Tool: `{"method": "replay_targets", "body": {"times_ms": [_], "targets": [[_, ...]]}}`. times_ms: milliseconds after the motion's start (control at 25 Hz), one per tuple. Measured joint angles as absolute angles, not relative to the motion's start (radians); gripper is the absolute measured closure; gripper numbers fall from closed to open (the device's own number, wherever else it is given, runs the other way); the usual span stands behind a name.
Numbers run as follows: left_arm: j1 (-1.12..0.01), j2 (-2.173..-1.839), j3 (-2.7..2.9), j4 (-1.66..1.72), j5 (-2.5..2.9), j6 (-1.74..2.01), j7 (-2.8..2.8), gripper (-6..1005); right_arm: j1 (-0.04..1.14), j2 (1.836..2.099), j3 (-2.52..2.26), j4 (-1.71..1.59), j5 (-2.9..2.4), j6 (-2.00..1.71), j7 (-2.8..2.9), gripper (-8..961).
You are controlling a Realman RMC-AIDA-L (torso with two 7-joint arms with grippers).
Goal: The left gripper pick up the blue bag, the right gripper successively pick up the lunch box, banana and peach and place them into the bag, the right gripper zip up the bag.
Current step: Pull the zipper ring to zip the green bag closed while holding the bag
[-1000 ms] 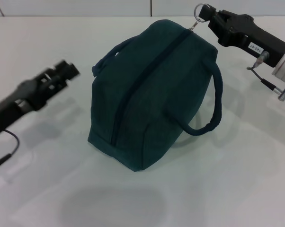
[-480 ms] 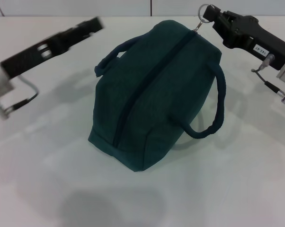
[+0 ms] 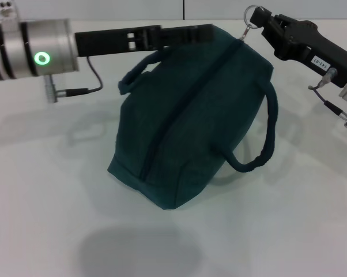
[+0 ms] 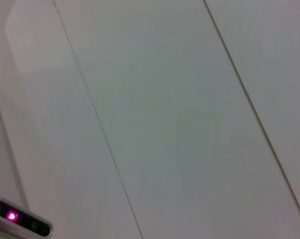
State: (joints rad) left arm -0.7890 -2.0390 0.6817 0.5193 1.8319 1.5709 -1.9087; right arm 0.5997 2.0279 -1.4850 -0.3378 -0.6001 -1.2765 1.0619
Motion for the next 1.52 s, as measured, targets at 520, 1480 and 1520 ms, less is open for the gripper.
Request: {"method": "replay_targets", "body": {"times_ms": [520, 1480, 1520], "targets": [[-0.808, -2.047, 0.705, 0.531, 1.849, 1.477, -1.968, 109, 0.594, 2.028, -1.485, -0.337, -0.594, -1.298, 1.058, 928], [-0.785, -2.064, 0.752, 0.531, 1.830, 1.420, -1.947, 266, 0.584, 2.028, -1.485, -0.336, -0.594, -1.306, 1.058, 927], [-0.782, -2.065, 0.751, 0.531, 1.825, 1.418, -1.946, 311, 0.582, 2.028, -1.485, -0.336, -0.594, -1.307, 1.058, 927]]}}
